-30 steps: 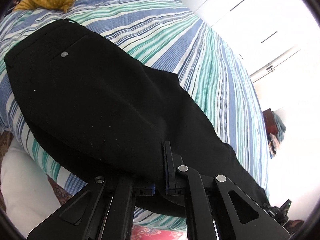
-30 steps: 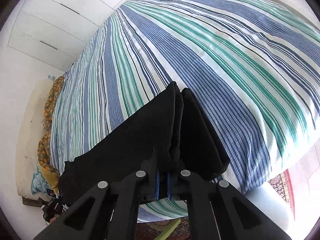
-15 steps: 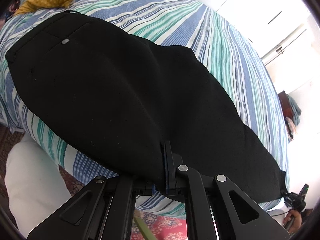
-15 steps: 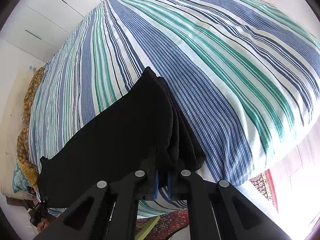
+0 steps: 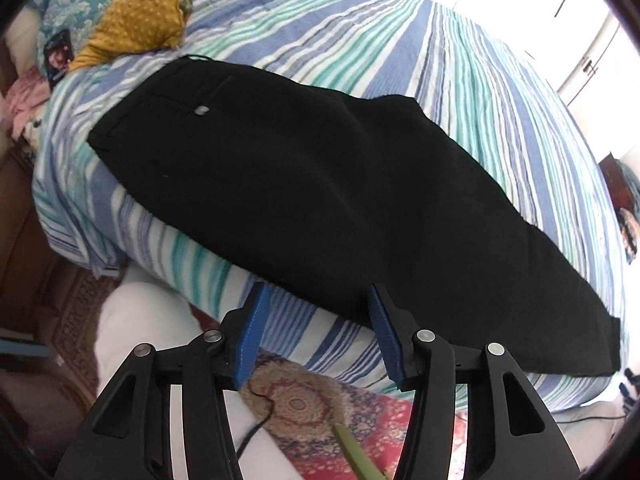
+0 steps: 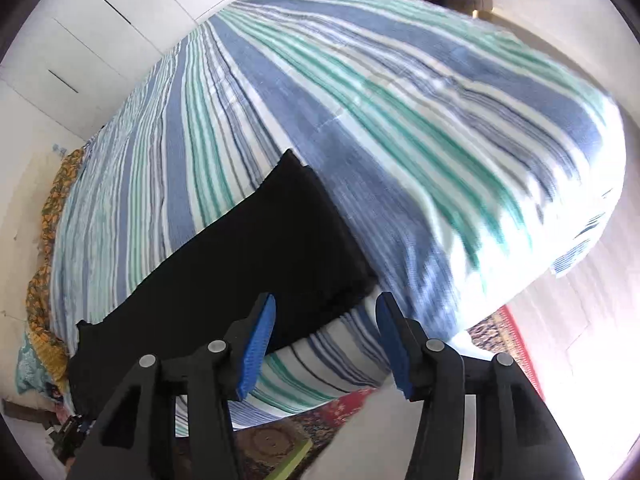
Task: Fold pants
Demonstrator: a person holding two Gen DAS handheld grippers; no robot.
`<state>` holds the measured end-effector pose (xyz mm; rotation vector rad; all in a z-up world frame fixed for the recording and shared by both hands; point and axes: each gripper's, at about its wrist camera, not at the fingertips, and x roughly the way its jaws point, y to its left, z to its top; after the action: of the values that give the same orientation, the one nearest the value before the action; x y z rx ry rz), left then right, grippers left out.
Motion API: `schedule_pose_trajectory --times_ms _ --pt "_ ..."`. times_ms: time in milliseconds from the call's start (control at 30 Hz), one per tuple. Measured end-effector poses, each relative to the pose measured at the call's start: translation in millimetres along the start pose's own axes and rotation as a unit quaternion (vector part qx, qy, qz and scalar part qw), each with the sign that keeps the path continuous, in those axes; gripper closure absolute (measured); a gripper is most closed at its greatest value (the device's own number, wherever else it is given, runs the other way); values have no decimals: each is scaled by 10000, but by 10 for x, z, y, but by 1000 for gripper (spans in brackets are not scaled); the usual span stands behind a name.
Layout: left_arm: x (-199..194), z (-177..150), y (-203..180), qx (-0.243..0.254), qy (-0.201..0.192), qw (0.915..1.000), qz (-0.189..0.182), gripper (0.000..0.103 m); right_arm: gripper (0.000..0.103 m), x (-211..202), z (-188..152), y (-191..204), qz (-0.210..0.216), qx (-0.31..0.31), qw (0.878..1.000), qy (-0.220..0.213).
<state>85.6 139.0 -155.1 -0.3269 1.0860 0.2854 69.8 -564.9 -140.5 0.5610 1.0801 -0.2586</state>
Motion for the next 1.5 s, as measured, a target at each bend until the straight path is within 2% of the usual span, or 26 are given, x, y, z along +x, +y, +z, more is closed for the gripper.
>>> schedule_pose_trajectory --times_ms 67,133,200,267,300,333,367,433,467,500,600,667,733,800,900,967,1133,1233,1300,1500 --pt "-148 -26 -34 160 -275 9989 356 48 50 -187 -18 -50 -224 -86 9991 -356" --pt "-269 1 -144 319 -573 9972 364 47 50 -324 35 -45 -104 -218 9975 -661" --pt "-320 85 -323 454 -785 9958 157 40 50 -362 154 18 528 -224 9954 -773" --pt "-326 169 -522 552 -901 9943 -123 39 50 -290 307 69 1392 4 9876 -723" --pt "-320 203 -630 631 -967 9928 -321 36 50 -188 386 93 1785 150 9821 -582" --pt "-276 213 -750 775 -1007 9906 -504 27 50 -53 455 120 2005 288 9786 -367" --pt "-192 207 -881 954 -983 9890 -562 24 50 102 500 132 1989 428 9790 -148" --pt "56 146 -1092 1287 -738 9878 -462 23 50 444 513 91 1500 647 9856 438" --pt "184 100 -1161 1425 -549 9874 -404 23 55 589 479 14 1227 801 9866 716" --pt "282 51 -1203 1516 -379 9871 -348 24 67 657 438 -84 1172 1035 9844 803" --pt "388 -73 -1207 1507 -132 9879 -354 27 66 440 363 -270 1524 1443 9767 453" --pt "375 -116 -1202 1510 -152 9877 -378 27 62 177 326 -307 1455 1320 9804 173" --pt "350 -133 -1210 1551 -165 9870 -384 26 60 33 301 -343 1467 1248 9813 78" --pt "330 -141 -1210 1512 -167 9872 -476 26 60 -3 270 -399 1593 1379 9775 132" --pt "246 -137 -1214 1413 -247 9879 -585 26 60 71 181 -448 1815 1949 9633 327" --pt "212 -126 -1242 1419 -288 9877 -597 26 60 114 122 -412 1865 2081 9591 451" --pt "177 -98 -1365 1699 -335 9841 -386 26 59 152 63 -162 1485 1576 9757 329" --pt "152 -80 -1381 1728 -381 9838 -289 25 51 138 71 42 1070 960 9893 235" --pt "156 -62 -1372 1723 -367 9840 -278 25 49 139 51 109 982 827 9915 225" --pt "194 -53 -1363 1767 -325 9836 -151 25 49 172 -23 247 1126 807 9901 219"
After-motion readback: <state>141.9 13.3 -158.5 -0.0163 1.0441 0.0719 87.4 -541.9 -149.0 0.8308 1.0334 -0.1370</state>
